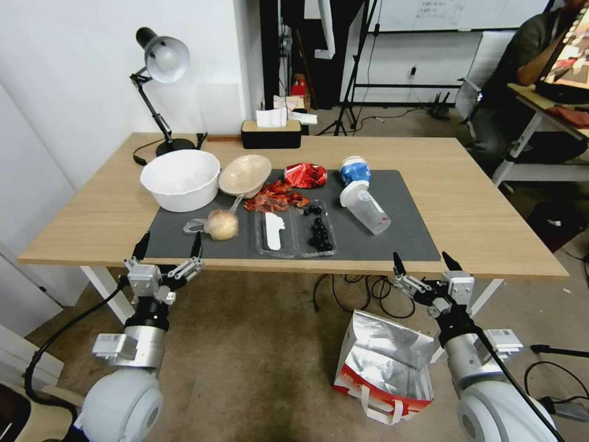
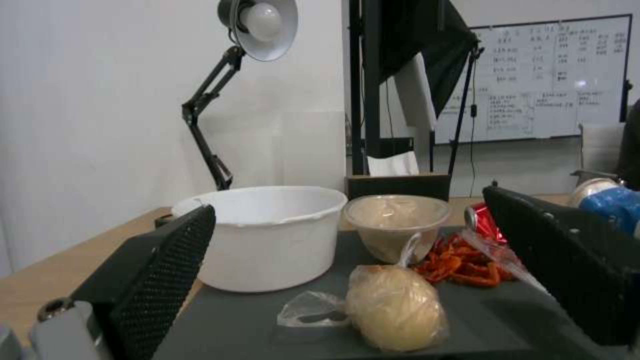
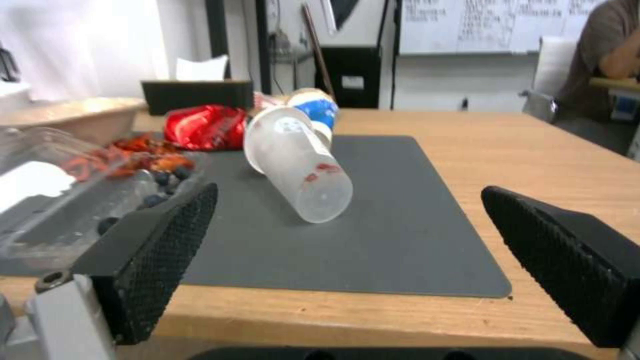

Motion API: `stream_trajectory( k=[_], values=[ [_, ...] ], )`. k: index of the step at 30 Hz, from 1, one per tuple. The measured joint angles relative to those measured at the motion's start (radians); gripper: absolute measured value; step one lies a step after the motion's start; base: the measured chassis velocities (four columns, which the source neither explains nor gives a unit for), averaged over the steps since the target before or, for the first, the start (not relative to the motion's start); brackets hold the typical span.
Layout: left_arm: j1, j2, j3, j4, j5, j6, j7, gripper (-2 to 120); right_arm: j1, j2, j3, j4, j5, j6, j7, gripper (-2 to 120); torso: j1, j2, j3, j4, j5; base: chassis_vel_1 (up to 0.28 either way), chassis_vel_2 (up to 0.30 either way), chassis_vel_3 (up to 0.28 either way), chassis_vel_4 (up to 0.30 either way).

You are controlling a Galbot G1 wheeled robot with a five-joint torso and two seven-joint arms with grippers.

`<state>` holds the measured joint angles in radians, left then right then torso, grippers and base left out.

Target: Pick up the food delivery bag from the floor and place it on the table.

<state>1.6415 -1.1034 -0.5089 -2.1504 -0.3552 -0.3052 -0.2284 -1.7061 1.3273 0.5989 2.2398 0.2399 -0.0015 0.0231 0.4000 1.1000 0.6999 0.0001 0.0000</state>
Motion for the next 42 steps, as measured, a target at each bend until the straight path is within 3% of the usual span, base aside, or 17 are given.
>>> stream_trajectory(
  k=[2, 5, 13, 27, 42],
  values=[
    [0.027, -0.005, 0.001, -0.005, 0.008, -0.017, 0.000, 100, -0.038, -0.009, -0.008, -0.020, 0.001, 0.087, -0.007, 100, 0.000, 0.000, 0.000, -0.0003, 0.0000, 0.000, 0.000, 0.000, 0.000],
    [0.047, -0.006, 0.018, 0.000, 0.018, -0.026, 0.000, 100, -0.051, -0.018, -0.018, -0.049, 0.004, 0.123, -0.011, 100, 0.000, 0.000, 0.000, -0.0002, 0.0002, 0.000, 0.000, 0.000, 0.000],
    [0.023, -0.002, 0.039, 0.075, 0.004, -0.045, 0.000, 100, 0.012, -0.036, -0.033, -0.108, 0.012, 0.100, -0.011, 100, 0.000, 0.000, 0.000, 0.0000, 0.0000, 0.000, 0.000, 0.000, 0.000],
    [0.072, -0.022, 0.006, 0.010, 0.018, -0.078, 0.014, 100, -0.019, -0.021, -0.029, -0.075, 0.008, 0.081, -0.013, 100, 0.000, 0.000, 0.000, 0.0000, 0.0001, 0.000, 0.000, 0.000, 0.000],
    [0.075, -0.029, 0.009, 0.008, 0.017, -0.080, 0.027, 100, -0.012, -0.006, -0.034, -0.087, 0.008, 0.081, -0.018, 100, 0.000, 0.000, 0.000, 0.0000, 0.0000, 0.000, 0.000, 0.000, 0.000]
  ],
)
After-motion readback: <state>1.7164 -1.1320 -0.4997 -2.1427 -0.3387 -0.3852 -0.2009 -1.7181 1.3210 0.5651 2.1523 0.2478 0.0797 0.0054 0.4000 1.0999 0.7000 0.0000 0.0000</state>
